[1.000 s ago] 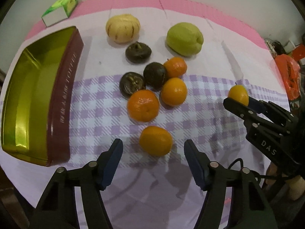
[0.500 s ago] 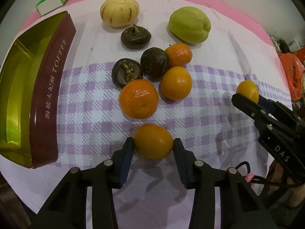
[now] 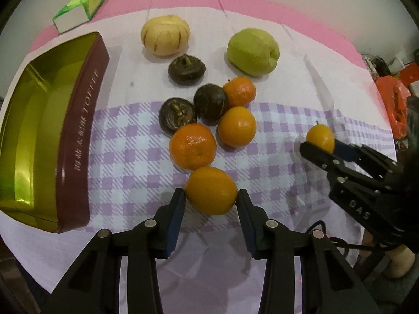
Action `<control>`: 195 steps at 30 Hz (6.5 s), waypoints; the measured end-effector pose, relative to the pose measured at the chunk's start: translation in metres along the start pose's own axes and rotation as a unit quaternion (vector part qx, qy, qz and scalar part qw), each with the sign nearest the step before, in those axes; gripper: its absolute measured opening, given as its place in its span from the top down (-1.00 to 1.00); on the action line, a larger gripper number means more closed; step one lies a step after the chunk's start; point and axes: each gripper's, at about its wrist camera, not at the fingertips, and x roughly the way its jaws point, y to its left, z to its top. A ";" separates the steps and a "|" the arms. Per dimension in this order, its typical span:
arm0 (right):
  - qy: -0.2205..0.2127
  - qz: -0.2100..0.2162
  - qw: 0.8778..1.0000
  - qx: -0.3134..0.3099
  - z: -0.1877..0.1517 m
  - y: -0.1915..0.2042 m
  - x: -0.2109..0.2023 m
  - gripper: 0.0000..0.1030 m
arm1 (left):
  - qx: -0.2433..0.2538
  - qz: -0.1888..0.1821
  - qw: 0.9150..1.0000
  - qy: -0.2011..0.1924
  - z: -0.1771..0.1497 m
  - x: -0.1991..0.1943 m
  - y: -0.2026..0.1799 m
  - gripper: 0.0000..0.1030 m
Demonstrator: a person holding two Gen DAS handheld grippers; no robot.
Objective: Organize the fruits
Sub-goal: 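Grasp a mandarin orange with the right gripper while the left gripper grasps another orange, then carry the held orange into the gold tin and open the left gripper, then lower the held orange into the gold tin and open the right gripper, then move both open grippers back toward the remaining oranges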
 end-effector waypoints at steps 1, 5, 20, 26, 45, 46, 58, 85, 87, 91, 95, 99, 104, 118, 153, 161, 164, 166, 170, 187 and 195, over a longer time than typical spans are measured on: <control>0.001 -0.001 1.000 -0.001 0.000 0.000 0.001 0.34 | -0.001 -0.001 1.000 -0.002 0.000 -0.003 0.002 0.19; 0.002 -0.004 1.000 -0.001 -0.001 0.001 0.002 0.33 | -0.003 -0.006 1.000 -0.015 0.001 -0.014 0.003 0.19; 0.003 -0.011 1.000 -0.002 -0.001 0.003 0.005 0.34 | -0.064 0.093 0.989 -0.098 0.029 -0.061 0.099 0.19; 0.002 -0.015 1.000 -0.003 -0.001 0.003 0.005 0.34 | -0.109 0.143 0.980 -0.086 0.026 -0.050 0.159 0.19; -0.006 -0.027 1.000 -0.001 0.000 0.004 0.002 0.34 | -0.141 0.171 0.974 -0.051 0.017 -0.020 0.206 0.19; -0.006 -0.028 1.000 -0.001 0.000 0.004 0.002 0.34 | -0.142 0.171 0.974 -0.050 0.017 -0.020 0.206 0.19; -0.012 -0.032 0.999 0.002 0.002 0.005 -0.002 0.34 | -0.143 0.174 0.973 -0.048 0.016 -0.017 0.208 0.18; -0.041 0.047 0.992 -0.108 0.057 0.112 -0.013 0.34 | -0.154 0.192 0.962 -0.121 0.005 -0.064 0.203 -0.23; -0.045 0.063 0.989 -0.129 0.064 0.136 -0.011 0.34 | -0.165 0.204 0.957 -0.128 0.002 -0.070 0.208 -0.23; -0.045 0.097 0.983 -0.153 0.078 0.175 0.000 0.34 | -0.194 0.210 0.949 -0.133 -0.007 -0.079 0.224 -0.23; -0.032 0.128 0.978 -0.164 0.089 0.210 0.017 0.34 | -0.218 0.207 0.944 -0.138 -0.016 -0.086 0.235 -0.23; -0.013 0.141 0.974 -0.179 0.094 0.238 0.037 0.33 | -0.233 0.207 0.940 -0.140 -0.023 -0.090 0.240 -0.24; 0.010 0.131 0.971 -0.198 0.097 0.259 0.062 0.33 | -0.247 0.203 0.937 -0.139 -0.031 -0.092 0.244 -0.25; 0.033 0.090 0.962 -0.255 0.092 0.283 0.095 0.33 | -0.257 0.189 0.939 -0.130 -0.030 -0.087 0.253 -0.26; -0.038 0.110 0.969 -0.220 0.093 0.241 0.028 0.30 | -0.246 0.181 0.941 -0.147 -0.030 -0.092 0.245 -0.28; -0.040 0.059 0.984 -0.161 0.077 0.147 -0.003 0.29 | -0.231 0.181 0.944 -0.148 -0.029 -0.092 0.237 -0.29; -0.031 0.037 0.990 -0.133 0.066 0.110 -0.008 0.29 | -0.223 0.182 0.946 -0.148 -0.028 -0.092 0.233 -0.30; -0.025 0.028 0.992 -0.117 0.058 0.091 -0.008 0.30 | -0.216 0.181 0.948 -0.149 -0.027 -0.092 0.229 -0.30; -0.010 0.023 0.996 -0.089 0.044 0.065 -0.006 0.29 | -0.198 0.180 0.951 -0.153 -0.026 -0.092 0.218 -0.35; 0.018 0.042 0.995 -0.092 0.031 0.071 0.031 0.29 | -0.063 0.139 0.976 -0.158 -0.017 -0.083 0.133 -0.36; 0.013 0.057 0.995 -0.085 0.034 0.069 0.037 0.27 | -0.025 0.104 0.985 -0.136 -0.015 -0.064 0.093 -0.36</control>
